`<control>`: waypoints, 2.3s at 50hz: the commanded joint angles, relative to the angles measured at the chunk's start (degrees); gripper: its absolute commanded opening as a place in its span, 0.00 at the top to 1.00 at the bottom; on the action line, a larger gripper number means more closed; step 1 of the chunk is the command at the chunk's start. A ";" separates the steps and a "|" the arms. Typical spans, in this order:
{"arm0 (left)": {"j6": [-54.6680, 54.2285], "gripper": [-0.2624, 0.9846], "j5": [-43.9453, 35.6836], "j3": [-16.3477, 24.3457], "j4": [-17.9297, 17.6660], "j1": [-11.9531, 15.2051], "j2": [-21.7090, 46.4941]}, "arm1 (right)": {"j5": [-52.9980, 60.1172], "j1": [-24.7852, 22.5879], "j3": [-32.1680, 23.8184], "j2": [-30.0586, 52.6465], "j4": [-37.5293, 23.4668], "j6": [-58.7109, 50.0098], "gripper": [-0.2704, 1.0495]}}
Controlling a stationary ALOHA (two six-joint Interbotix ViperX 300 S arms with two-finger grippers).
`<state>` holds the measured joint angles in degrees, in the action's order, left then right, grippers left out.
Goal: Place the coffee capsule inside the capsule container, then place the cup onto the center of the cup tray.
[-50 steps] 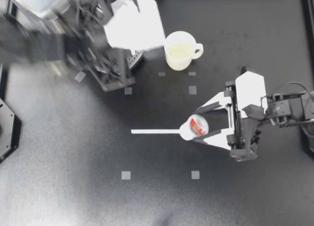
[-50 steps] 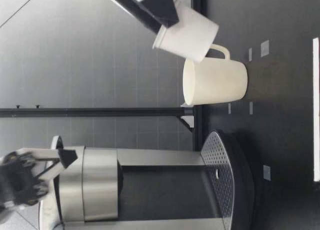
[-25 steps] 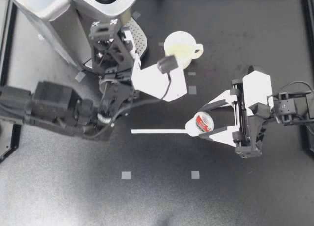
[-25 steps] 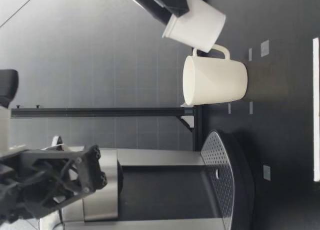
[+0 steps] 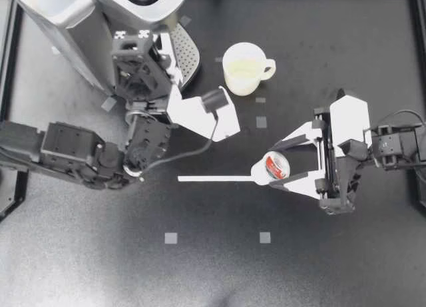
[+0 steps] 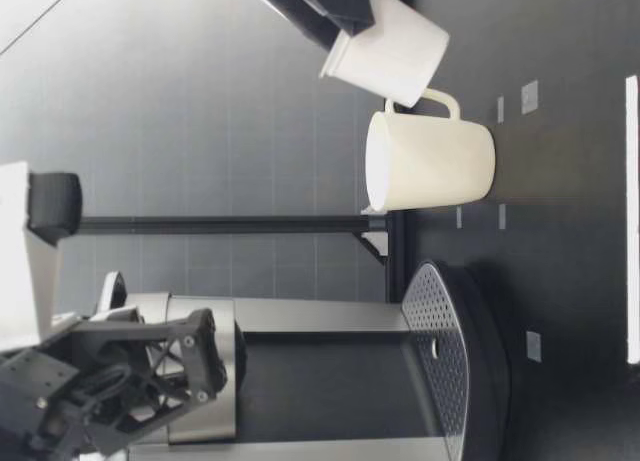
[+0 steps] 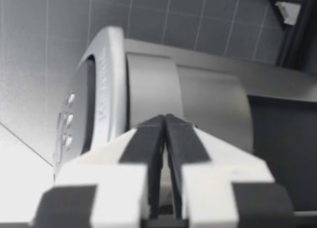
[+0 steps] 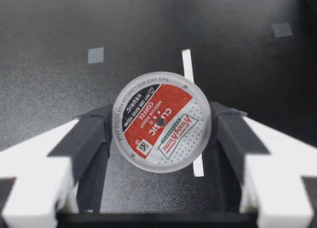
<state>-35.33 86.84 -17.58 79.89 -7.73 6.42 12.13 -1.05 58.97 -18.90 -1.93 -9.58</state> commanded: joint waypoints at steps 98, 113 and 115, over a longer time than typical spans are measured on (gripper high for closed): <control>-5.89 0.70 0.35 -5.01 13.89 5.19 -16.35 | 2.72 0.35 -0.97 -1.05 0.18 -0.62 0.38; -12.30 0.70 -5.89 -8.44 13.89 9.67 -22.06 | 2.81 0.35 -1.49 -0.70 0.18 -0.70 0.38; -13.10 0.70 -6.77 -8.88 13.89 10.11 -23.03 | 2.81 0.35 -1.49 -0.70 0.18 -0.79 0.38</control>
<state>-47.37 81.12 -26.63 93.43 0.70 -14.06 14.33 -1.05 58.80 -18.90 -1.85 -10.28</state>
